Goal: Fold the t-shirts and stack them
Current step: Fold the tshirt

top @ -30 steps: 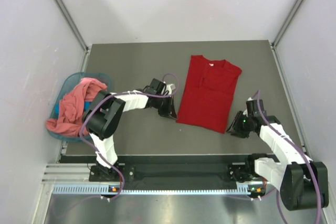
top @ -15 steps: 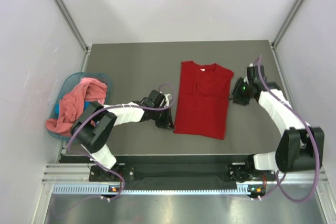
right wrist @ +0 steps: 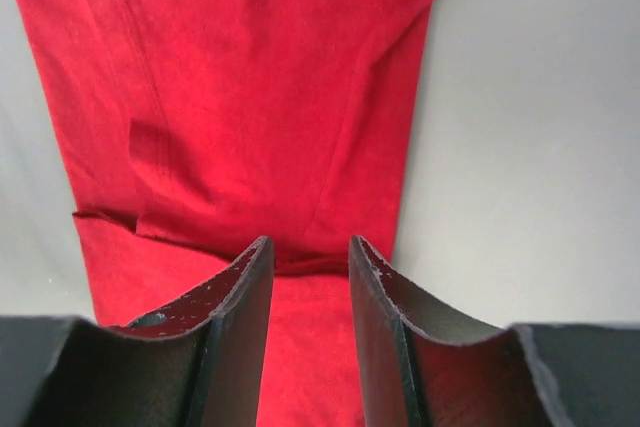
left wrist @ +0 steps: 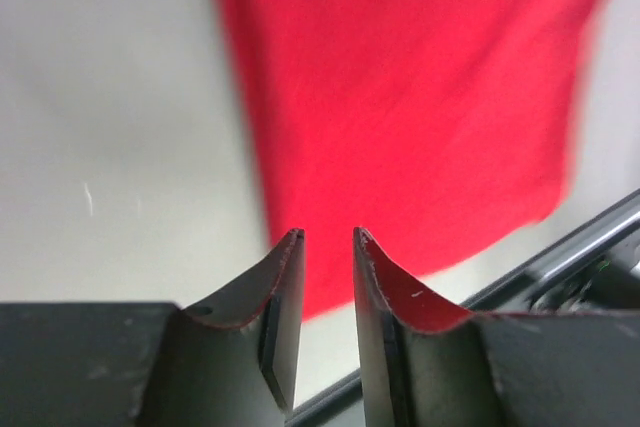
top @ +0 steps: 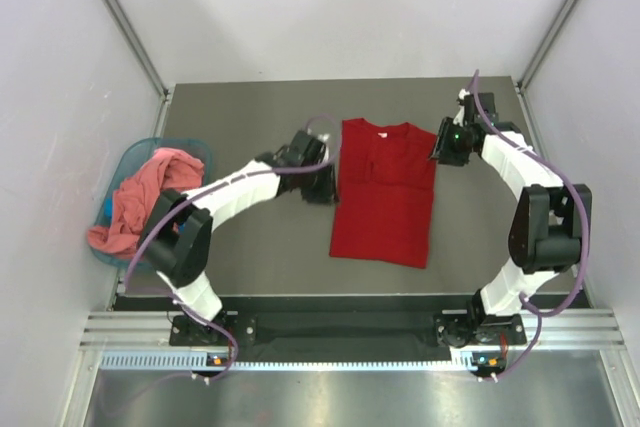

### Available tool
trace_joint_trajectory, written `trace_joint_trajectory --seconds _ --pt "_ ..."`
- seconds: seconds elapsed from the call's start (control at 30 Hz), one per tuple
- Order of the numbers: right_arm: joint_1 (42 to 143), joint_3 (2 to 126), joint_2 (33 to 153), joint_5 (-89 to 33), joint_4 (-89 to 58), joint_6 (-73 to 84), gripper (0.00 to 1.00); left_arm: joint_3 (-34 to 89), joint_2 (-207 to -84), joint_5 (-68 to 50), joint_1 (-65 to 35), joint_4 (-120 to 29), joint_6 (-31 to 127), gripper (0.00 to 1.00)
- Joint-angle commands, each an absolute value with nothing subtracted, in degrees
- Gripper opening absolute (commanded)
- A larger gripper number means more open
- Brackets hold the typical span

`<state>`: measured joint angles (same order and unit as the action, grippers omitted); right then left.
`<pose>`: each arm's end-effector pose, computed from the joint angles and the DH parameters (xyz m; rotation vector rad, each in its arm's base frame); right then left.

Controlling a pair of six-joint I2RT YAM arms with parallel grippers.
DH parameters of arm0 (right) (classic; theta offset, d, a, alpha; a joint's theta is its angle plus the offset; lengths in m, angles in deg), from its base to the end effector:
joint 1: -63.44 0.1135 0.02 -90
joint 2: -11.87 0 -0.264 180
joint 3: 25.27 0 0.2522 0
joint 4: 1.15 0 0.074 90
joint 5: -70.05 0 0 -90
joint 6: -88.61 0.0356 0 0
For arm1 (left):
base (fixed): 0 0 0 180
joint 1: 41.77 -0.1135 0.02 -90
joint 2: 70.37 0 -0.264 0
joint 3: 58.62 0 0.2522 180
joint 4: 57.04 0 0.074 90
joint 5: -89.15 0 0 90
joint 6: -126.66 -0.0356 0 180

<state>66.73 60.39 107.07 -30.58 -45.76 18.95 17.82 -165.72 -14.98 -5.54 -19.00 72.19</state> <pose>0.3555 0.0270 0.2463 0.3007 2.5210 0.3992 0.2711 -0.2094 0.2037 0.1166 2.7182 -0.7458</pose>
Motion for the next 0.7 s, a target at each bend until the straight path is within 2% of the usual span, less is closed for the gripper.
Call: trace_joint_trajectory --seconds 0.0,0.13,0.3,0.4,0.5,0.67 --pt "65.72 64.16 108.37 -32.60 -44.27 15.75 0.37 33.57 -169.67 -12.27 -6.35 -16.38 63.57 0.31" --pt "65.81 62.15 108.11 -35.59 -40.85 15.31 0.37 47.12 -180.02 -13.49 -7.93 -15.58 56.72 0.32" --pt "65.72 59.43 106.10 -38.84 -39.52 15.40 0.37 60.84 -189.88 -21.93 -9.95 -20.25 54.07 0.37" --pt "65.72 57.40 104.08 -39.90 -39.00 15.66 0.38 70.33 -197.53 -23.78 -10.48 -19.28 52.84 0.36" --pt "65.81 55.21 102.14 -42.00 -38.29 15.92 0.38 76.14 -203.86 -24.75 -10.66 -20.15 51.87 0.38" --pt "65.99 52.57 99.50 -46.31 -35.14 18.73 0.40 78.80 -209.94 -24.14 -11.36 -24.64 52.83 0.40"
